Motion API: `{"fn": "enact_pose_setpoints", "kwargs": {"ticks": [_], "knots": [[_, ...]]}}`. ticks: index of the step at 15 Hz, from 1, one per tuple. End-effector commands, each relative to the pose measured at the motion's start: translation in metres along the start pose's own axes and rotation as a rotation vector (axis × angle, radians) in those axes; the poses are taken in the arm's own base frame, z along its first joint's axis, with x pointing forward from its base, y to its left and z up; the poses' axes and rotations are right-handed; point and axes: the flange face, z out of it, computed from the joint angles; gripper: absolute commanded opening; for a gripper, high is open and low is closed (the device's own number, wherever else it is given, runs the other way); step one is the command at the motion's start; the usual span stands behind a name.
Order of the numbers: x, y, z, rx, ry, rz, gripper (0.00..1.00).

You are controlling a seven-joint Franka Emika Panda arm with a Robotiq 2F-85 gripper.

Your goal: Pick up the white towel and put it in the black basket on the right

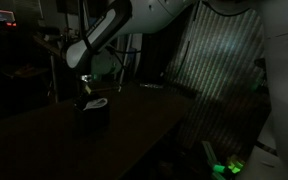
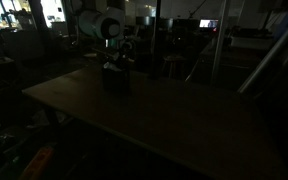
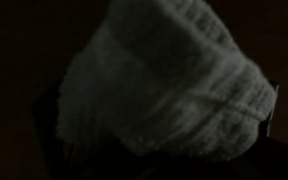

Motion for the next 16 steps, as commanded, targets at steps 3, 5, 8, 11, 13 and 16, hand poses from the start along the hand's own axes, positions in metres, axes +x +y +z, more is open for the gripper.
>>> {"fn": "enact_pose_setpoints", "kwargs": {"ticks": [3,5,8,11,13,16], "knots": [[0.0,-0.01,-0.02,-0.02,0.012,-0.031,0.11],[0.0,-0.015,-0.031,-0.038,0.021,-0.04,0.11],[0.0,-0.021,-0.052,-0.062,0.042,-0.05,0.11],[0.001,-0.026,-0.074,-0.088,0.067,-0.05,0.11],[-0.001,-0.028,-0.086,-0.099,0.081,-0.044,0.11],[-0.003,-0.031,-0.097,-0.108,0.095,-0.038,0.11]]}}
